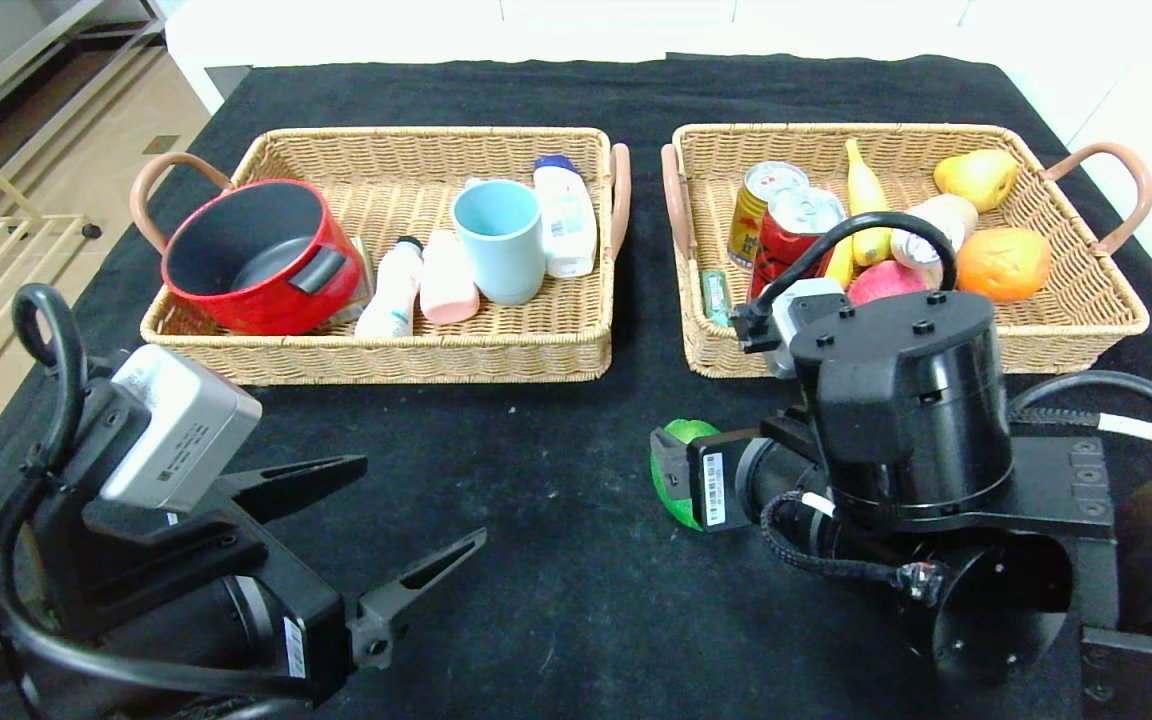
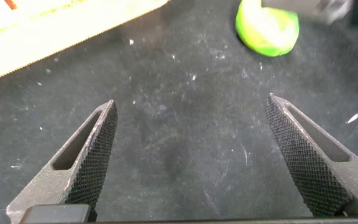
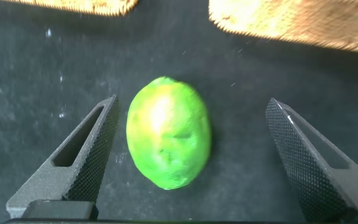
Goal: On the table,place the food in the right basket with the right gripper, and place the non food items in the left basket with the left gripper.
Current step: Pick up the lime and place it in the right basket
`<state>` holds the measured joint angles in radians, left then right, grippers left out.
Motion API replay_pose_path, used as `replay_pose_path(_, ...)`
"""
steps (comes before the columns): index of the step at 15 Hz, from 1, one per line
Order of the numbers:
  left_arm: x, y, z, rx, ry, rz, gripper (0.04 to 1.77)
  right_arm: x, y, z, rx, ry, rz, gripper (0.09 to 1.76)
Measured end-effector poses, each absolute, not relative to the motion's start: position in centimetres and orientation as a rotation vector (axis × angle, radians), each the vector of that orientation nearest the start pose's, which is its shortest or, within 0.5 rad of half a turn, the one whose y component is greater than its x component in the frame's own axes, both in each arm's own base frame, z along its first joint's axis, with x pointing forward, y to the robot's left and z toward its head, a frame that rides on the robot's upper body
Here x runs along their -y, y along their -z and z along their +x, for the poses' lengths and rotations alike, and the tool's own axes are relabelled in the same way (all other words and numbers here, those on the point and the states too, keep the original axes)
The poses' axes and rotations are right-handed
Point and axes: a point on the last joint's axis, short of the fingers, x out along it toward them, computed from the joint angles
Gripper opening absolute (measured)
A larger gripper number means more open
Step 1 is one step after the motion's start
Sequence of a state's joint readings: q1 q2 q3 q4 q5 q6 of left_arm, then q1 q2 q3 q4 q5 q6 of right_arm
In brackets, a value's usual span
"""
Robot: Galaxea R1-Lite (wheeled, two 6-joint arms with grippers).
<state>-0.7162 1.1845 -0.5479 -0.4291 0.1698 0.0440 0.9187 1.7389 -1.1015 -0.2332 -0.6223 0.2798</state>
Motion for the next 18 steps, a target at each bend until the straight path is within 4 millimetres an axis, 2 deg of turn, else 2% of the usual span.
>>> replay_pose_path(14,10.5,-22.2,12.6,-0.137,0.555,0.113,1.72,-26.9,-17.9,21.9,-0.387,-0.235,-0.046,1.71)
replay_pose_path(17,10.5,-22.3,12.5,-0.133,0.573,0.110,1.72,-27.0,-17.6,22.0,-0.392,-0.233,-0.051,1.23)
replay_pose_path(18,10.5,-22.3,12.5,-0.133,0.573,0.110,1.72,-27.0,-17.6,22.0,-0.393,-0.233,-0.052,1.14)
